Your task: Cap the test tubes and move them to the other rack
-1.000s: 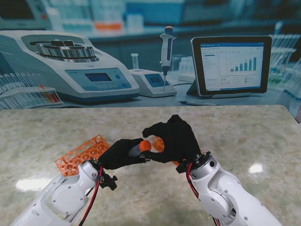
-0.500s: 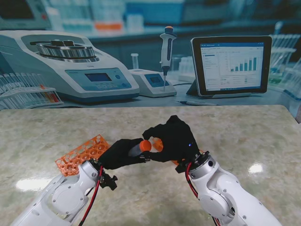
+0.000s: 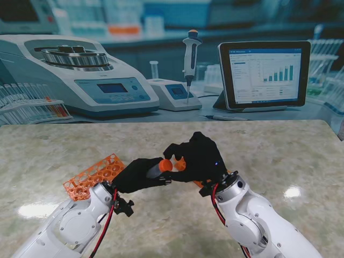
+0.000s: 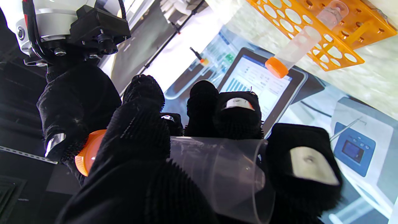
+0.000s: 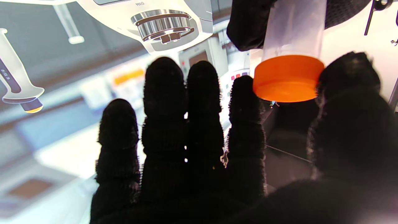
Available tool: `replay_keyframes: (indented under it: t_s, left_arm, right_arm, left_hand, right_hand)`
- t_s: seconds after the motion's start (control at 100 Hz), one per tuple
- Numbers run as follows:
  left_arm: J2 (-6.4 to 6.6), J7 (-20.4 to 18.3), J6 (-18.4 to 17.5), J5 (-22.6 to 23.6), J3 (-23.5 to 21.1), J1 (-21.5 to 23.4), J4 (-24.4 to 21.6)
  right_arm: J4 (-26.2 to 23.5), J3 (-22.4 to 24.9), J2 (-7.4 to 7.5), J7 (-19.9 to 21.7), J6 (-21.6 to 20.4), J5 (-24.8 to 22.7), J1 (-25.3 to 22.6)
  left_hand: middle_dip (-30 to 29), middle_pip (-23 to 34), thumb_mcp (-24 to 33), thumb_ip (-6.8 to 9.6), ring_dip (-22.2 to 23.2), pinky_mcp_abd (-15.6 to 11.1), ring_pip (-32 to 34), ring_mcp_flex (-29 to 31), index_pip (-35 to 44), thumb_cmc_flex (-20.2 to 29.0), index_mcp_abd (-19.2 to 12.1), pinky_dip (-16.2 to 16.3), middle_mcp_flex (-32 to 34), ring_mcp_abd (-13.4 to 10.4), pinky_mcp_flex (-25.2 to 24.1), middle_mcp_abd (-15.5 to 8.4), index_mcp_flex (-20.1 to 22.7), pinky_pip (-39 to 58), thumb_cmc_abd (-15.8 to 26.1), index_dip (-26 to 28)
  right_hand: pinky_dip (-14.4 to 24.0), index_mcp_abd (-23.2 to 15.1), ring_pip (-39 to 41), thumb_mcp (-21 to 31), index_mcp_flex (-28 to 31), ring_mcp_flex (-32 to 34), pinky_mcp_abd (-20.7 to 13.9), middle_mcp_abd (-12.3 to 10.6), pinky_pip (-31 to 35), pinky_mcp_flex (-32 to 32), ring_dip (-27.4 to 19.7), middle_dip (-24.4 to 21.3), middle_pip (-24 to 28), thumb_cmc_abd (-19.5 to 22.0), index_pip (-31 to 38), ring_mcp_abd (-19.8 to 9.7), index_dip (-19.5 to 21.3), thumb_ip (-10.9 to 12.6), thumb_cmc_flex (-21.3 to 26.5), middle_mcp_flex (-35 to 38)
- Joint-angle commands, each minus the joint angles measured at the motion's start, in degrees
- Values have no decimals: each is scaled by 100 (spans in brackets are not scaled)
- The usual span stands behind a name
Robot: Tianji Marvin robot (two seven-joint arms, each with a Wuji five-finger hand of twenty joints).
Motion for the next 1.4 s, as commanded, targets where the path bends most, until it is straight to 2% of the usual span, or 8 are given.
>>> replay_keyframes:
  t_s: [0.0,0.53,0.76,0.81,1.11,1.2,1.25,1.39]
  left_arm:
    - [-6,-29,-6,-1,21,13,-48]
    - [-8,-13,-24,9,28,23,-58]
    - [-8,-12,-21,10,35,18,-52]
    - [-8,-14,-23,9,35,16,-50]
    - [-9,-11,-29,7,37,8,-40]
    - [-10,-8,-31,9,33,10,-40]
    - [-10,-6,-32,11,32,9,-38]
    - [-10,-11,-26,7,36,4,-34]
  right_arm:
    - [40,-35,-38,50,14,27,3]
    - [156,-217,-61,112,131,140,149]
    - [208,-316,-82,67,224,178,214]
    - [215,-329,-84,71,236,184,229]
    - [222,-427,-96,134,438,225,299]
    - [230,-458,-108,158,524,272,323]
    - [230,-464,-112,195,555,308,333]
    - [223,-459,-119,333,622,420,341]
  left_hand:
    - [-36,-32,68,-1,62,-694,197,209,164,178,-299,-78,65,-59,165,-158,52,775,289,188]
    - [-35,-32,69,-2,62,-693,197,209,164,178,-299,-78,63,-59,165,-157,52,778,286,188]
    - [-35,-34,73,0,62,-692,197,209,164,183,-299,-79,62,-59,166,-163,52,777,287,188]
    - [-35,-35,70,-1,62,-693,197,209,164,176,-299,-79,60,-59,166,-158,52,778,287,188]
    - [-34,-33,71,-2,62,-695,197,209,164,178,-299,-78,63,-59,166,-162,52,783,284,188]
    - [-33,-33,70,-2,62,-696,197,209,164,176,-299,-78,61,-59,166,-161,52,783,285,188]
    - [-33,-32,71,-2,62,-697,197,209,164,178,-299,-78,63,-59,166,-155,53,783,282,187]
    - [-33,-33,72,-1,62,-694,195,203,160,182,-301,-79,62,-57,166,-156,59,782,281,183]
  right_hand:
    - [82,-912,151,487,581,256,86,-163,179,36,57,79,77,599,861,-54,115,100,835,219]
    - [165,-756,1211,765,1503,346,40,-233,526,278,65,415,648,600,538,-73,873,198,14,636]
    - [231,-706,1609,1078,1843,348,63,-209,674,297,50,579,969,604,476,-43,1413,407,-407,742]
    - [243,-684,1730,1258,1935,341,77,-201,714,298,22,623,1092,590,413,-29,1748,535,-566,742]
    - [293,-850,2434,1306,2328,353,125,-218,993,440,56,688,2037,769,980,42,2237,544,-1114,792]
    - [267,-942,2669,1351,2380,356,148,-191,1088,497,-8,521,2370,934,1340,97,2104,531,-1345,801]
    - [271,-985,2783,1120,2404,352,183,-135,1139,507,-5,482,2512,1313,1548,158,2044,568,-1391,808]
    - [285,-1011,2843,957,2433,345,211,-96,1189,481,-4,451,2597,1715,1700,242,1992,594,-1621,814]
